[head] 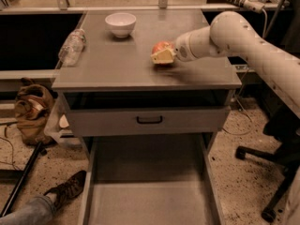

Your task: Pick apple from middle drawer and place on counter

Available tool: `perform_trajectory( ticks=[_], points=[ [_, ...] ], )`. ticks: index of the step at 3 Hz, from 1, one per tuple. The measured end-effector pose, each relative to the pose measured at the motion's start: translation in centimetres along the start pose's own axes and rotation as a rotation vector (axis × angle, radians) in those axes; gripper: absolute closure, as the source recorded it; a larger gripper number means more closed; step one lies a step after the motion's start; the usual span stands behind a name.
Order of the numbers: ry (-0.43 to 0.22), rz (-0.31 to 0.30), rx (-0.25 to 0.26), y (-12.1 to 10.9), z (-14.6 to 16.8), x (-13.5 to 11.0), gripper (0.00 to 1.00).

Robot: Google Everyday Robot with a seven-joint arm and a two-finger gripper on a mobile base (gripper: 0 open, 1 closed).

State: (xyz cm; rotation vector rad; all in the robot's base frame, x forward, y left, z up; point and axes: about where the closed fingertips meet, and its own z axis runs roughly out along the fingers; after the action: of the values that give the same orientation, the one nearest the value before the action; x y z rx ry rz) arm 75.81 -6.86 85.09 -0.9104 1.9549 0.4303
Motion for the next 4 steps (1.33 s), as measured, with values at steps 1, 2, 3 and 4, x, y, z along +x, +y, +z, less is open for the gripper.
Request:
perform_trajectory(
  ticks=[1, 2, 3, 4],
  points=[
    [0.000, 0.000, 0.000, 0.00, 0.00, 0.00, 0.80],
    [0.000, 0.000, 0.000, 0.00, 0.00, 0.00, 0.58],
    [0.000, 0.000, 0.000, 0.01, 0.01, 0.00, 0.34],
    [0.000, 0.000, 0.000, 0.01, 0.01, 0.00, 0.12]
  ],
)
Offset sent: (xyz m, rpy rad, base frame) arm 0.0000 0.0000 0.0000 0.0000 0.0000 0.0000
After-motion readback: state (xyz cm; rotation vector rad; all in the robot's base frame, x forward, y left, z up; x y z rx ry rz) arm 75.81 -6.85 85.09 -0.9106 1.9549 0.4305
